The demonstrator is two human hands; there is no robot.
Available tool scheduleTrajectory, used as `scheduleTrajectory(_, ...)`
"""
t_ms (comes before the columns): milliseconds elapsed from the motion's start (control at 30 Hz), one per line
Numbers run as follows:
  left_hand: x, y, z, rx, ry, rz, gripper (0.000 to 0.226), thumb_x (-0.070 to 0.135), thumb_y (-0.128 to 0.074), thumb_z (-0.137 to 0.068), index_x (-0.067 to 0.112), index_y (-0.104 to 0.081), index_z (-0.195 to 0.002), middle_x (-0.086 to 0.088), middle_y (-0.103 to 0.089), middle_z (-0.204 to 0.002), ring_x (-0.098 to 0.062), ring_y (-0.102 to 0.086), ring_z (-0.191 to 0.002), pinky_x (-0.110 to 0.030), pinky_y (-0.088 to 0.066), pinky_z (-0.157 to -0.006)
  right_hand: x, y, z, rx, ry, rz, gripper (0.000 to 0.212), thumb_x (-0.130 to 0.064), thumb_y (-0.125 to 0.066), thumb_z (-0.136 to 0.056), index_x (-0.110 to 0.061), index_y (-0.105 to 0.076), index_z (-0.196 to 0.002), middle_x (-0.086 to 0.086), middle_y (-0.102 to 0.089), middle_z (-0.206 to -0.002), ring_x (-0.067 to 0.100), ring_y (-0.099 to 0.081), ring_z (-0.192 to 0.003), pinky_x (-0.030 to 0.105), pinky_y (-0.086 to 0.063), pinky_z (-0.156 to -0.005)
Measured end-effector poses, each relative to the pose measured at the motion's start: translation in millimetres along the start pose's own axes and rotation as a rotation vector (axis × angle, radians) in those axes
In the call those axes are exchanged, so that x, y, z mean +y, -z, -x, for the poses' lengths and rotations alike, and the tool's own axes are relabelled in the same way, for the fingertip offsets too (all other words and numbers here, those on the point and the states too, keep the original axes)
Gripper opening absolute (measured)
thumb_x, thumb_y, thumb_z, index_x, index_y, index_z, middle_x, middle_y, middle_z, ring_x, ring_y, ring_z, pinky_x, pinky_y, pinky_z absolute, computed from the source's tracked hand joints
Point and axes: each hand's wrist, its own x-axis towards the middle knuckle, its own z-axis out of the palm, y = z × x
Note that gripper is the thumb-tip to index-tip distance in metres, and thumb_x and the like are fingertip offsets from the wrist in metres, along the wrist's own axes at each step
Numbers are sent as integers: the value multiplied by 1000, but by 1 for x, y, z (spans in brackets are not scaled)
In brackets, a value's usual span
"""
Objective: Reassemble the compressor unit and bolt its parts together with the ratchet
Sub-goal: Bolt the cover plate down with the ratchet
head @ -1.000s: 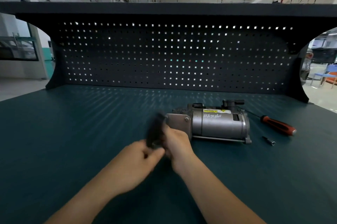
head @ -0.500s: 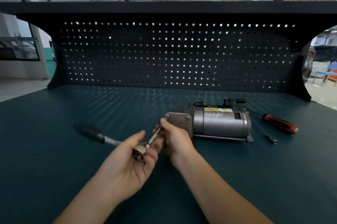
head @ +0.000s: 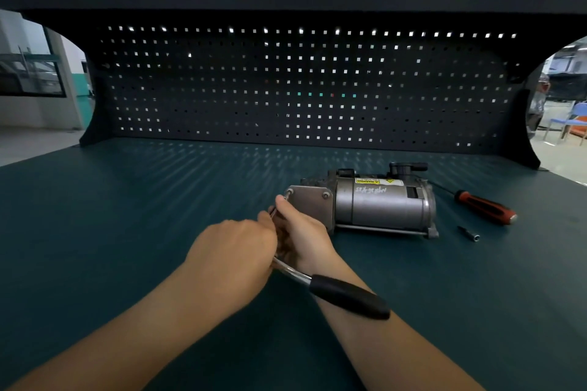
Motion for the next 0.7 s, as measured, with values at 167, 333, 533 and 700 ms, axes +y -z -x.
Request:
scheduleTrajectory(167,-2,-5,6,-172,416,1477,28,27,-58,-89,11,-61,-111,14,-60,-59,0,-49,-44,-11,-37,-42,0,0,0,-34,-31,-87,20,-23,-62,-87,-12,-60,-70,-1,-61,-59,10,-52,-46,25,-36,-48)
scheduleTrajectory(333,-12,-1,4,-350,989,2676,38,22,-55,-82,-6,-58,-107,-2,-52,-52,-5,-44,-31,-13,-34,-26,-2,5,0,-76,-49,18,18,-33,-62,-87,-16,-63,-82,-4,-65,-66,11,-57,-71,30,-40,-75)
scheduleTrajectory(533,-12,0,4,-149,453,1204,21,22,-46,-96,5,-58,-93,5,-50,-52,-8,-45,-40,-16,-30,-37,-2,5,2,-49,-26,25,19,-27,-62,-87,-17,-63,-71,-5,-65,-62,12,-54,-65,27,-37,-64)
scheduleTrajectory(700,3,-3,1,-21,15,42,65,42,-38,-96,13,-10,-147,1,-61,-106,-20,-61,-96,-27,-35,-63,-5,0,-1,-1,-64,44,30,-40,-63,-86,-15,-66,-69,-3,-61,-60,13,-45,-51,26,-38,-57)
